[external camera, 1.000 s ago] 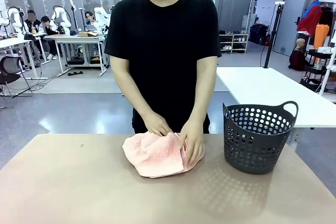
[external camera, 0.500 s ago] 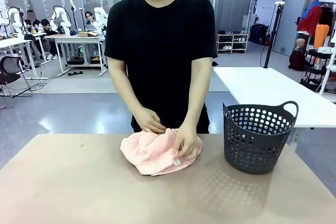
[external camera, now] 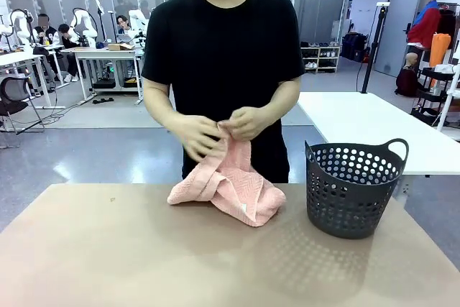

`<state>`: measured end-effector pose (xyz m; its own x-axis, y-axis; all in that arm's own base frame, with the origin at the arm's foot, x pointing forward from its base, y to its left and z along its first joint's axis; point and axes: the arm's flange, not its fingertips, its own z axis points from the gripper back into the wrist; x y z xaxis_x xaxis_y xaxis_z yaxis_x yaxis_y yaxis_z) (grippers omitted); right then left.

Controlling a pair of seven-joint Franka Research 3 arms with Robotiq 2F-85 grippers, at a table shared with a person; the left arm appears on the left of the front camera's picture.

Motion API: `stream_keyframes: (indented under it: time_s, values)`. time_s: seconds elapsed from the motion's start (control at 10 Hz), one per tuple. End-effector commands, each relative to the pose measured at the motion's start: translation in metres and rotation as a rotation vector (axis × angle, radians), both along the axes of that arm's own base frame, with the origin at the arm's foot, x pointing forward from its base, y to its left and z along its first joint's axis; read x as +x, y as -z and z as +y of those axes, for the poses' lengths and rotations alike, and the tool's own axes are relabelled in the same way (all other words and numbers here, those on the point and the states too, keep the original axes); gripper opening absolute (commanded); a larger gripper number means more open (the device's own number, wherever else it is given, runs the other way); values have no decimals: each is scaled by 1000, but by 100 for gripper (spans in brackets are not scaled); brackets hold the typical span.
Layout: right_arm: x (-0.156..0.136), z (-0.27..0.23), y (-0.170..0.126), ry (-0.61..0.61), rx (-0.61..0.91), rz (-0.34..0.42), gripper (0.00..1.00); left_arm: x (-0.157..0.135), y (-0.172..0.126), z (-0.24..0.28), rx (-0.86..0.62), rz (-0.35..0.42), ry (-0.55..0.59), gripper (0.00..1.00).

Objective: Fold the towel.
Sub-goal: Grab the top end of the 100 cm Hotel Towel extended by the human.

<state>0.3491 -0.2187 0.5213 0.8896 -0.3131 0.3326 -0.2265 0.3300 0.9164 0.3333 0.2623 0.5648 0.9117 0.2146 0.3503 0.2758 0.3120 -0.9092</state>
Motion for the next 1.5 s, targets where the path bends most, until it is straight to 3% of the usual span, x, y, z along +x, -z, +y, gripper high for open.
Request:
stream_keyframes:
  time_s: [0.0,1.4]
  values:
    - [-1,0,-1,1,2,-2,100,0,0,0,-4,-2,2,100]
    - [-1,0,-1,1,2,-2,100,0,0,0,-4,-2,2,100]
